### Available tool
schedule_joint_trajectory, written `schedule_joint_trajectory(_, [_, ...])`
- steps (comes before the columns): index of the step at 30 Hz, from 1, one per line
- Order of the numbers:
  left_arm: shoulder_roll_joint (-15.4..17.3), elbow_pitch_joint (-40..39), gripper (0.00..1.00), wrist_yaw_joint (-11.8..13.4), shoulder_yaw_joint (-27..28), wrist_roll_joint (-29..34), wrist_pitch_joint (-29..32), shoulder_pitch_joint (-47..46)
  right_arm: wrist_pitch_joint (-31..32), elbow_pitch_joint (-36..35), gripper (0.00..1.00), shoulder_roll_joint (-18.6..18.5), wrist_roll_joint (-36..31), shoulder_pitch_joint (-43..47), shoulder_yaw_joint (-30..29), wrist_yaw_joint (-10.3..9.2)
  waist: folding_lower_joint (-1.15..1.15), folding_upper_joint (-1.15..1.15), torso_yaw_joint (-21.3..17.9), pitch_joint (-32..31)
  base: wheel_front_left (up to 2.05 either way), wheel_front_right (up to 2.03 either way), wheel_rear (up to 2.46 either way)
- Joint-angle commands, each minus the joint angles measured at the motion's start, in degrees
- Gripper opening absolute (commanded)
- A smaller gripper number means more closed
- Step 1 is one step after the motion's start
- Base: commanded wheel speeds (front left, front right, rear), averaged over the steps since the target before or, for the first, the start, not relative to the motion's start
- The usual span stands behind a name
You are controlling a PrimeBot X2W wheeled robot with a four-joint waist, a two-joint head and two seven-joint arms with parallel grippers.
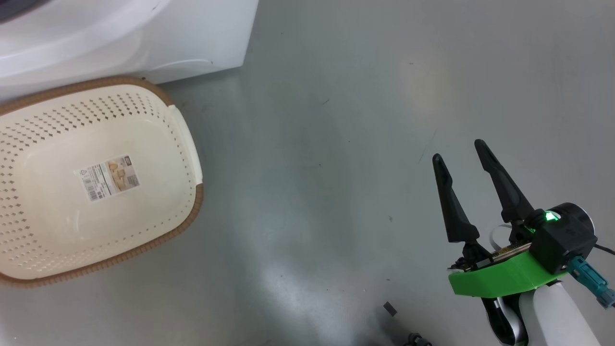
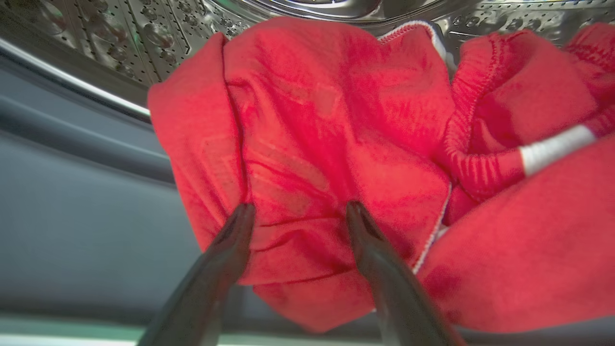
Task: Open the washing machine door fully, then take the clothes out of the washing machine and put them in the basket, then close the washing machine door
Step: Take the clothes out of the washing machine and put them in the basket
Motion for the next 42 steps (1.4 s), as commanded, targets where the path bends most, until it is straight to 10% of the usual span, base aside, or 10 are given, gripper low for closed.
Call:
schedule_joint_trajectory(1, [3.1, -0.9, 1.00, 0.8, -0.1, 0.6, 0.3, -0.5, -0.4, -1.3, 1.00, -0.7, 1.0, 0.3, 1.4, 0.35, 0.00, 0.00, 0.1, 0.2, 0.00, 0.00, 0.00])
schedule_joint_trajectory(5, [3.2, -0.9, 1.00, 1.0, -0.6, 0.6, 0.4, -0.4, -0.4, -1.2, 1.00, -0.7, 1.0, 0.2, 1.5, 0.35, 0.00, 0.00, 0.2, 0.4, 0.00, 0.00, 0.00])
schedule_joint_trajectory(6, [3.2, -0.8, 0.87, 1.0, -0.7, 0.5, 0.4, -0.3, -0.4, -1.2, 1.00, -0.7, 1.0, 0.2, 1.5, 0.35, 0.00, 0.00, 0.3, 0.4, 0.00, 0.00, 0.00])
schedule_joint_trajectory(9, [3.2, -0.8, 0.00, 0.8, -1.0, 0.4, 0.5, -0.2, -0.4, -1.1, 1.00, -0.7, 1.0, 0.1, 1.5, 0.35, 0.00, 0.00, 0.3, 0.4, 0.00, 0.00, 0.00])
schedule_joint_trajectory(42, [2.7, -14.3, 0.00, -6.7, 0.9, -5.1, -17.2, 3.0, -0.4, -0.6, 1.00, -0.7, 1.8, -1.8, 0.8, 0.35, 0.00, 0.00, 4.7, 0.2, 0.00, 0.00, 0.00])
